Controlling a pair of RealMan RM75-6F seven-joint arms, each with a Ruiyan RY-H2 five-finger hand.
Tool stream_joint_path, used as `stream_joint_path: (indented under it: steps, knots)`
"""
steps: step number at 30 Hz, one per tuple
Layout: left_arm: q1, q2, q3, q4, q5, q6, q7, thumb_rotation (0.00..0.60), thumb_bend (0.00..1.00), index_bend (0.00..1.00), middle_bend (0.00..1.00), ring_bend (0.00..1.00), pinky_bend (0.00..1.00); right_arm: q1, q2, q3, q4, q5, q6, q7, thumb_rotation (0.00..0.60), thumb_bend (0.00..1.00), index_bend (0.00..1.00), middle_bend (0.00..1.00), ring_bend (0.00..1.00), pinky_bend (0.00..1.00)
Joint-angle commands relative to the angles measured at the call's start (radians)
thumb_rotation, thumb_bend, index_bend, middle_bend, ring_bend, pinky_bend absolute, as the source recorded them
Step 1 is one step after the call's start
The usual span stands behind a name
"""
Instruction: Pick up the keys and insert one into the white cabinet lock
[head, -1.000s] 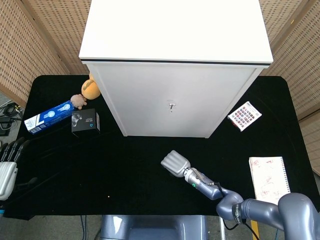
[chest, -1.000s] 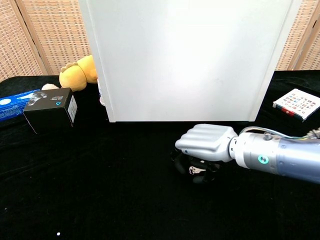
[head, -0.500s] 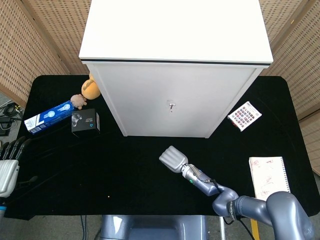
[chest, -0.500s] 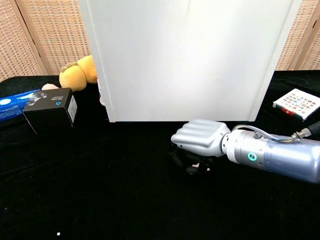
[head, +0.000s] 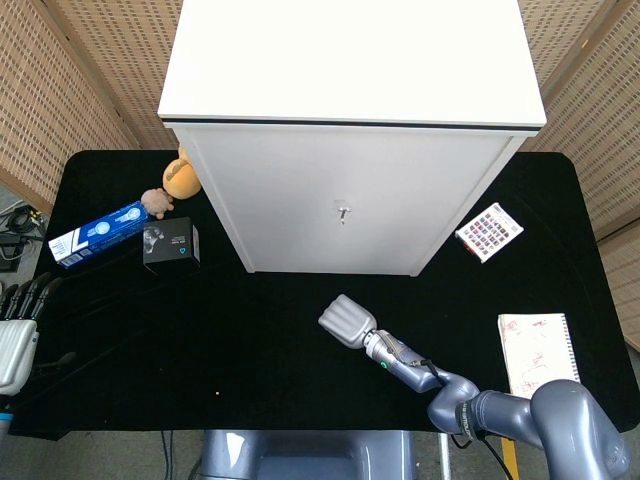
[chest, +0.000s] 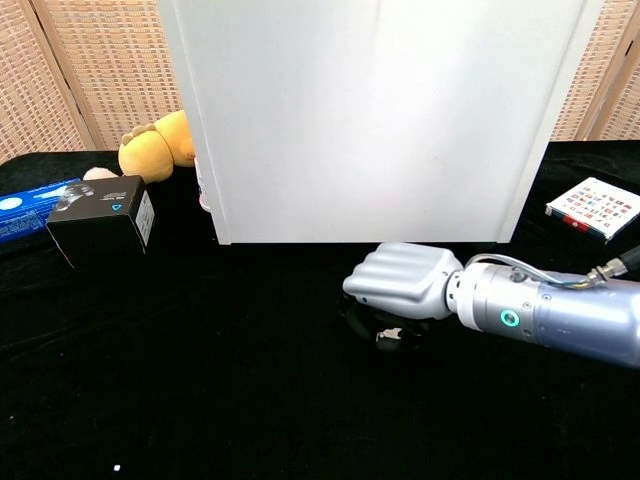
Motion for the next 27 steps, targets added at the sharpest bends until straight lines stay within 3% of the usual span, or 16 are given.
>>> stream_joint_path:
  steps: [1,13,27]
  knots:
    - [0.000,0.001,0.001,0.000,0.000,0.000,-0.001,0.600,0.00,0.00,0.00,0.00,0.00,0.004,0.000,0.000,-0.004,0.005,-0.002,-0.005,0.600,0.54,0.55,0.89,0.94,1.00]
    - [0.000,0.007,0.002,0.000,-0.003,0.002,-0.015,0.600,0.00,0.00,0.00,0.00,0.00,0.020,-0.012,0.007,0.007,0.072,-0.042,-0.102,0.600,0.55,0.55,0.89,0.94,1.00]
    - [-0.002,0.005,0.005,-0.003,-0.001,0.003,-0.008,0.600,0.00,0.00,0.00,0.00,0.00,0.017,0.004,0.001,-0.013,0.098,-0.028,-0.124,0.600,0.57,0.60,0.89,0.94,1.00]
